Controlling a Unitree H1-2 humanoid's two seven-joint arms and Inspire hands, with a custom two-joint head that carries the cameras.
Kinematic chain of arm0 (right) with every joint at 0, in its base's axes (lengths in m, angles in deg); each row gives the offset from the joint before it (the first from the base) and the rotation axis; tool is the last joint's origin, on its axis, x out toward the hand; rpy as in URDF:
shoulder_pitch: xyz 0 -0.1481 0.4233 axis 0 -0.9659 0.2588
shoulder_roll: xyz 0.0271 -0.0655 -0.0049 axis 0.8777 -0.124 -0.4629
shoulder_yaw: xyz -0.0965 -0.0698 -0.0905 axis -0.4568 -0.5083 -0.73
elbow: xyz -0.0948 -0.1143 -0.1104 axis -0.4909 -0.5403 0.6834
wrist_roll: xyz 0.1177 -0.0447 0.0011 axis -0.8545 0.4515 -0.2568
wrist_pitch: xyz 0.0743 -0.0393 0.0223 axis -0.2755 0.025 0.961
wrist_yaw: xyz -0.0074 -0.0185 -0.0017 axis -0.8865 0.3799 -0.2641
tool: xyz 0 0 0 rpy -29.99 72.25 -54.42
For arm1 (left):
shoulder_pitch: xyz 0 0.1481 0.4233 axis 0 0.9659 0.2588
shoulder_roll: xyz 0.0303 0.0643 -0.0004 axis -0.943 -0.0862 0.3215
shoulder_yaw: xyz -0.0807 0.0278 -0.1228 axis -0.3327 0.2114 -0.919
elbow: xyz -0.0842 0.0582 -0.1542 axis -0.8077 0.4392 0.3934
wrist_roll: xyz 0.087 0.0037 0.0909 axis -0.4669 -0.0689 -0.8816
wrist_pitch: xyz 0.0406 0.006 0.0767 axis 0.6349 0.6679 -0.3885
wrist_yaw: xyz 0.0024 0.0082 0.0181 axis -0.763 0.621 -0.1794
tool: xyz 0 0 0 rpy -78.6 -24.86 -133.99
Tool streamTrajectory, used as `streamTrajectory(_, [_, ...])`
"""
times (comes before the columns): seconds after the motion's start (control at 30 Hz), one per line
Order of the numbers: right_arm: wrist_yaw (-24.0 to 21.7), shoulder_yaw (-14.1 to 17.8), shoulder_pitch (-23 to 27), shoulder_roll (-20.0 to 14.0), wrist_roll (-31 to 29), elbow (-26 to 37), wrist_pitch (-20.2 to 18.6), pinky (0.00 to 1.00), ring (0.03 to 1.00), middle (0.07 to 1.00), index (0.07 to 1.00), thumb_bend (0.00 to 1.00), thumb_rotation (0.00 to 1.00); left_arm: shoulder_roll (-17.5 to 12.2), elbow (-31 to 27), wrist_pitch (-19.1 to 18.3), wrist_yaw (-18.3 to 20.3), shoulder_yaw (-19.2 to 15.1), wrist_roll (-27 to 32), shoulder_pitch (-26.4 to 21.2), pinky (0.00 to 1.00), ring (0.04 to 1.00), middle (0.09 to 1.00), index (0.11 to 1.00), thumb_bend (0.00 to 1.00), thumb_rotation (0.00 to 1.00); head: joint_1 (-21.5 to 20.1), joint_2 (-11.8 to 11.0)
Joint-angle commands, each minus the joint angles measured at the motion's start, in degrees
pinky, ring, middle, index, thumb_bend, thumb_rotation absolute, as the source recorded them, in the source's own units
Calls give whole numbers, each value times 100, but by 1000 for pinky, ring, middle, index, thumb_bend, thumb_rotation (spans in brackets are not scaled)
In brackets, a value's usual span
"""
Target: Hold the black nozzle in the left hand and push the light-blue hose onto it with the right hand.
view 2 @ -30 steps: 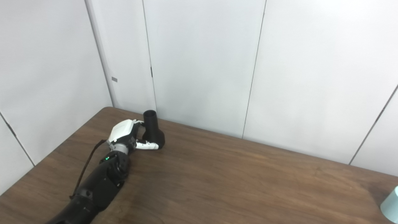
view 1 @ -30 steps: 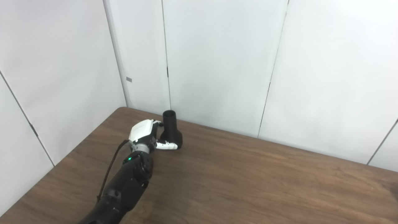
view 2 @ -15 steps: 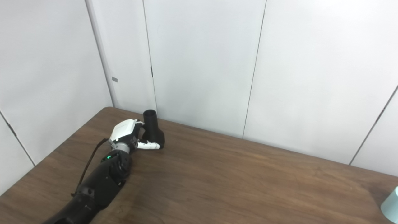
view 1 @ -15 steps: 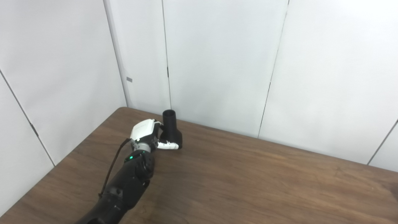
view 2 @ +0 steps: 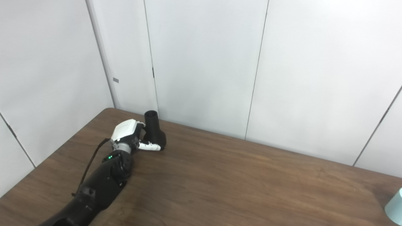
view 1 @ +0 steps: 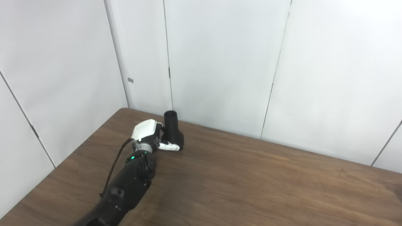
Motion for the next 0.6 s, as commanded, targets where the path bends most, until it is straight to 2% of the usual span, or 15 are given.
streamTrajectory(0.0, [31, -44, -238, -18, 93, 22, 91, 747, 859, 884, 910, 436, 915, 4, -37, 91, 167, 24, 102, -83, 756, 914, 885, 655, 951, 394, 0, 5])
streamTrajectory(0.13, [56, -54, -246, -10, 142, 61, 67, 744, 857, 879, 907, 436, 945, 85, -32, 234, 92, -155, 289, -55, 770, 911, 854, 579, 843, 276, 0, 5])
streamTrajectory(0.17, [46, -53, -246, -8, 111, 59, 73, 747, 859, 880, 908, 436, 945, 94, -48, 256, 111, -189, 332, -47, 791, 921, 850, 536, 686, 182, 0, 5])
streamTrajectory(0.23, [38, -54, -247, -11, 97, 49, 91, 753, 862, 881, 908, 430, 941, 123, -38, 339, 84, -264, 428, -38, 852, 928, 812, 497, 555, 93, 0, 5])
streamTrajectory(0.33, [40, -58, -255, -18, 118, 75, 56, 750, 860, 881, 910, 437, 944, 116, -15, 433, 59, -255, 459, -27, 835, 907, 782, 487, 523, 63, -47, 32])
streamTrajectory(0.57, [90, -83, -266, -5, 256, 79, 77, 734, 850, 875, 902, 438, 957, 175, -27, 437, -19, -312, 472, -10, 809, 887, 781, 485, 521, 57, -64, 53])
